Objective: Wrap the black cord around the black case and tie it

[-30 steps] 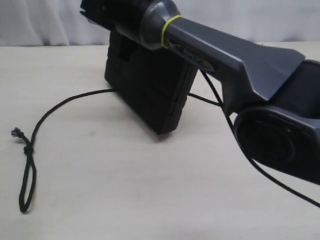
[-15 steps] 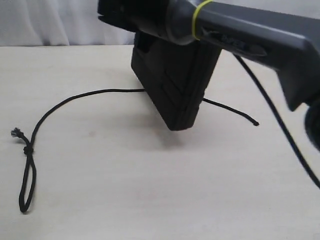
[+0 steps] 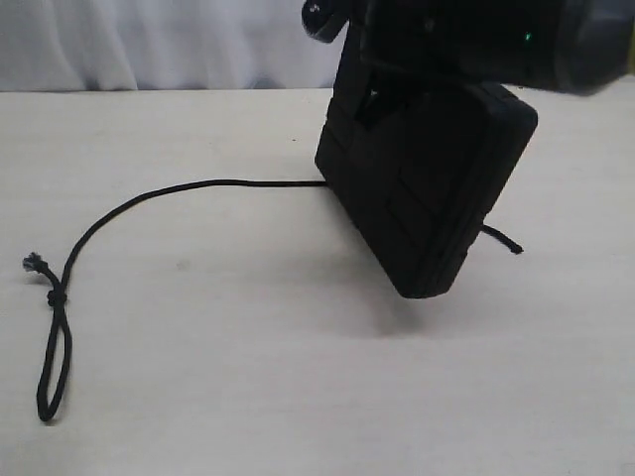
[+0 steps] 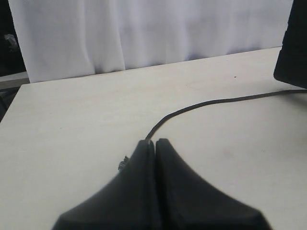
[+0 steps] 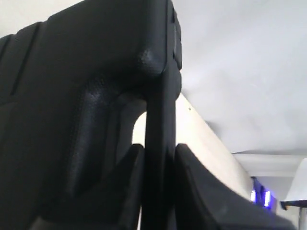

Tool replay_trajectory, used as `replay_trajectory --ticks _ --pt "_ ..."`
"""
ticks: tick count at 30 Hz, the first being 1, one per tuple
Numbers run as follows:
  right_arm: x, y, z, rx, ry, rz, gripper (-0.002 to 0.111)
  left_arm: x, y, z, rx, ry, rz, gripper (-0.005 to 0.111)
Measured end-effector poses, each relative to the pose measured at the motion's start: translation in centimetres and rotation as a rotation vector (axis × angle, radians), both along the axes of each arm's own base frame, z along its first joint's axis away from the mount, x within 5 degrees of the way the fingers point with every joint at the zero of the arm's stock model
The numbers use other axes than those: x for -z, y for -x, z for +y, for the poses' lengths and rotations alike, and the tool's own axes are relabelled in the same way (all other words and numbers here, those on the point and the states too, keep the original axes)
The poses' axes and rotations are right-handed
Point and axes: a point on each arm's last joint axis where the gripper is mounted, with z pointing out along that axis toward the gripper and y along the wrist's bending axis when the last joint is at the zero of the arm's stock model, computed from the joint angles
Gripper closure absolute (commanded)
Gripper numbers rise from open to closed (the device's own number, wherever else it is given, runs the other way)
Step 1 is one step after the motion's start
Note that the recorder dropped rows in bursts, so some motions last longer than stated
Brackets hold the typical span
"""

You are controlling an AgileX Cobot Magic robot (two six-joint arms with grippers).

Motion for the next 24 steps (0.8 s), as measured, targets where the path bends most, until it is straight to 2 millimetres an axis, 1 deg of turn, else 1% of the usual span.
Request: replay_trajectory --ticks 2,3,5,7,10,12,14,17,19,24 --pt "1.1 0.4 0.3 -0.029 0.042 -0.048 0.104 0.0 0.0 0.0 0.000 0.000 0.000 0.107" --pt "2.4 0.9 0.7 -0.071 0.072 -0.085 0.104 0.0 0.0 0.0 0.000 0.000 0.000 0.107" --pt "4.1 1.9 1.2 -0.141 0.116 -0.139 0.104 0.0 0.0 0.0 0.000 0.000 0.000 0.107" --pt "5.0 2.3 1.5 -0.204 0.129 -0.169 0.104 0.0 0.0 0.0 0.000 0.000 0.000 0.107" --pt "5.0 2.5 1.6 -0.231 0.102 -0.171 0.104 0.0 0.0 0.0 0.000 0.000 0.000 0.107" --pt "5.1 2.7 2.0 -0.283 0.095 -0.129 0.104 0.0 0.0 0.0 0.000 0.000 0.000 0.107" --pt "4.9 2.8 2.1 -0.293 0.070 -0.107 0.102 0.0 0.0 0.0 0.000 0.000 0.000 0.107" --pt "4.6 2.8 2.2 -0.277 0.037 -0.062 0.083 0.0 0.0 0.0 0.000 0.000 0.000 0.107" --pt "4.1 2.8 2.5 -0.285 0.025 -0.019 0.075 0.0 0.0 0.0 0.000 0.000 0.000 0.107" --pt "3.2 3.0 3.2 -0.315 -0.085 0.072 0.073 0.0 0.0 0.0 0.000 0.000 0.000 0.107"
